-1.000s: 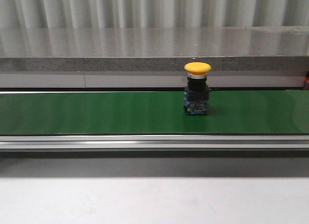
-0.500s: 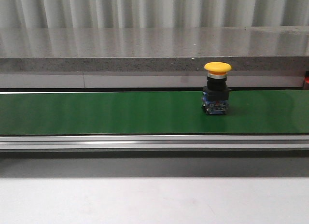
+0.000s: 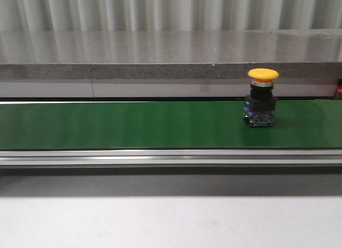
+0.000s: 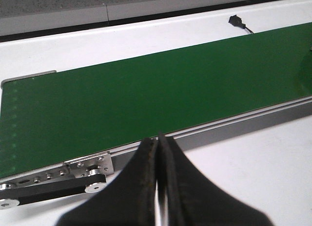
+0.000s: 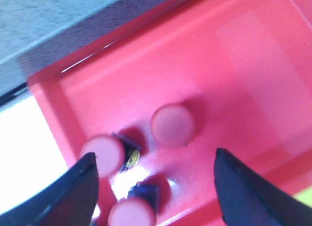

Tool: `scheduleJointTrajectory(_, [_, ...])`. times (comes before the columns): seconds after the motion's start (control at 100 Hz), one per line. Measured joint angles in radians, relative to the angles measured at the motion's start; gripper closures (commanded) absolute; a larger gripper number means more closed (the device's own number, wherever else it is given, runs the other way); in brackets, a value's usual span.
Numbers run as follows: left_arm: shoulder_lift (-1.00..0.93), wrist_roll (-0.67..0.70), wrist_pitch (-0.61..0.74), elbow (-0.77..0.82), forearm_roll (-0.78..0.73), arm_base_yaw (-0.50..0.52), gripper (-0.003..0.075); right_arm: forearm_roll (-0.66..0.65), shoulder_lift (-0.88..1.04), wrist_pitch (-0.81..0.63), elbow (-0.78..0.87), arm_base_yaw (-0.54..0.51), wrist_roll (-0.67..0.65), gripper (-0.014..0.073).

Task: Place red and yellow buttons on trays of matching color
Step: 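Lift the red button with the right gripper and release it in the red tray, then lower the right gripper onto the yellow button at the belt end and grasp it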

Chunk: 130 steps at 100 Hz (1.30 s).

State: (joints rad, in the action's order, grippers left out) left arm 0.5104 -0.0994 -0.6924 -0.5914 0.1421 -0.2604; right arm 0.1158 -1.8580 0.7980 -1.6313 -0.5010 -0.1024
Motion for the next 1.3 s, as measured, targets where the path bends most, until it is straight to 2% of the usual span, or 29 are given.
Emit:
scheduleJointTrajectory(0.33, [0.000,0.000,0.000,0.000,0.000,0.000,0.0740,0.000,0.253,0.000,0.222,0.084,0.026,0.0085])
scheduleJointTrajectory(0.68, [0.000,0.000,0.000,0.000,0.000,0.000,0.0740,0.000,0.470,0.039,0.395,0.282,0.045,0.0085])
scheduleJointTrajectory(1.03, [0.000,0.000,0.000,0.000,0.000,0.000,0.0740,0.002,0.494,0.127,0.403,0.526,0.047,0.0085])
scheduleJointTrajectory(1.3, [0.000,0.000,0.000,0.000,0.000,0.000,0.0740,0.003,0.431,0.186,0.403,0.576,0.067,0.0085])
